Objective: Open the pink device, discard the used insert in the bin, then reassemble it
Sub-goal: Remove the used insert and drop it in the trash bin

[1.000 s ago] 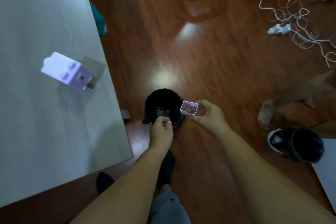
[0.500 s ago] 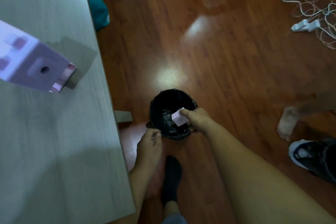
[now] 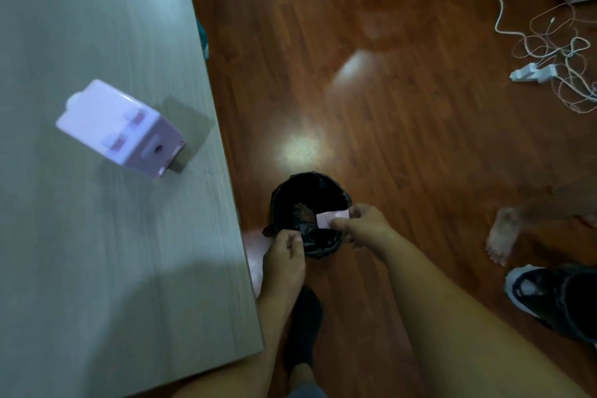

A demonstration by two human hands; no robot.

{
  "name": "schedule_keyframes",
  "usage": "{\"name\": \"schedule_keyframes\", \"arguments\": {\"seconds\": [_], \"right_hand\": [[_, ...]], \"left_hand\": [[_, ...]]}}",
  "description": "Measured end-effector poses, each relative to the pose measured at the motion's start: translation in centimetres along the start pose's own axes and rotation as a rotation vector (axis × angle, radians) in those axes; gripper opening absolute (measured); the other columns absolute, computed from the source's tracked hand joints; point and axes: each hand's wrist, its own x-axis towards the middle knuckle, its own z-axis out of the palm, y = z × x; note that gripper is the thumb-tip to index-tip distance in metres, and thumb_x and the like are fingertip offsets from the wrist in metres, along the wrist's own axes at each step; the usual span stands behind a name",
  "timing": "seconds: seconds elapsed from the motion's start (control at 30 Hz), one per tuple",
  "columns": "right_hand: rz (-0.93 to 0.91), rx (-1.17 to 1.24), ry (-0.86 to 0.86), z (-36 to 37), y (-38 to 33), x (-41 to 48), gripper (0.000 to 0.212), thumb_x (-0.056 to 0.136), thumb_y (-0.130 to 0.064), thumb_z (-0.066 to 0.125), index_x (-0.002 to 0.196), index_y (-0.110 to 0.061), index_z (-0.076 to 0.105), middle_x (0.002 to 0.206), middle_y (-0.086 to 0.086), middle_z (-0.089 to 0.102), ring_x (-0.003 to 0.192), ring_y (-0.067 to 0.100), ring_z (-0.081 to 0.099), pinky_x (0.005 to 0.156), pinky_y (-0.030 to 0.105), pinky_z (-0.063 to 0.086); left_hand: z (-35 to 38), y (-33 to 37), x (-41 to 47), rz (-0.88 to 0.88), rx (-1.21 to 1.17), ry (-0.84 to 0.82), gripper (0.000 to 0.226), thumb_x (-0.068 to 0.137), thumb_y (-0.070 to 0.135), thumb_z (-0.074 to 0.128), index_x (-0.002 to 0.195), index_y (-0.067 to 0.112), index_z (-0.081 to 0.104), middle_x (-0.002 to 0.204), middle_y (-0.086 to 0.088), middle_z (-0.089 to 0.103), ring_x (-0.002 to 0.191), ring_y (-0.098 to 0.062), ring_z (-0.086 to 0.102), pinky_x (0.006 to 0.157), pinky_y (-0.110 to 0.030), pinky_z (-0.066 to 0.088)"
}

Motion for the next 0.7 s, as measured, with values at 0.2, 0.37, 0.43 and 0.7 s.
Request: {"name": "schedule_keyframes", "arguments": {"seconds": [0.2,0.37,0.43,0.7], "right_hand": [[-0.095,0.065,0.094,-2.6,-1.8,-4.2,0.03,0.075,0.006,0.075,0.097,-0.009,0.062,0.087,0.01,0.065,0.061,0.015,0.057,0.044,0.018,0.046],[-0.188,0.111,0.161,-6.3,-4.2,-9.0,0.039,0.068,0.016,0.07,0.103,-0.001,0.065,0.091,0.007,0.065,0.075,0.019,0.056,0.057,0.026,0.043],[-0.247,0.123,0.176,-7.6,-5.2,-10.5,0.039,0.067,0.017,0.07,0.103,0.001,0.064,0.093,0.007,0.065,0.082,0.017,0.056,0.06,0.026,0.041],[-0.398,0.146,0.118,-9.6,-10.4,-17.5,0.029,0.073,0.019,0.068,0.096,0.001,0.063,0.084,0.006,0.059,0.058,0.009,0.044,0.041,0.016,0.031]], "left_hand": [[0.3,4.3,-3.6,0.045,0.005,-0.03,0.017,0.099,0.021,0.049,0.106,0.016,0.063,0.103,-0.004,0.069,0.095,-0.018,0.062,0.075,-0.026,0.047],[-0.3,9.7,-7.8,0.147,0.046,-0.072,0.016,0.098,0.017,0.05,0.106,0.013,0.063,0.104,-0.006,0.069,0.096,-0.02,0.064,0.078,-0.03,0.051],[-0.8,11.8,-9.7,0.178,0.051,-0.106,0.018,0.097,0.015,0.05,0.108,0.011,0.064,0.105,-0.006,0.069,0.098,-0.02,0.064,0.084,-0.032,0.052],[-10.9,22.0,-13.6,0.551,0.17,-0.096,0.015,0.094,0.012,0.056,0.104,0.018,0.066,0.096,0.004,0.068,0.081,0.006,0.06,0.079,-0.008,0.045]]}}
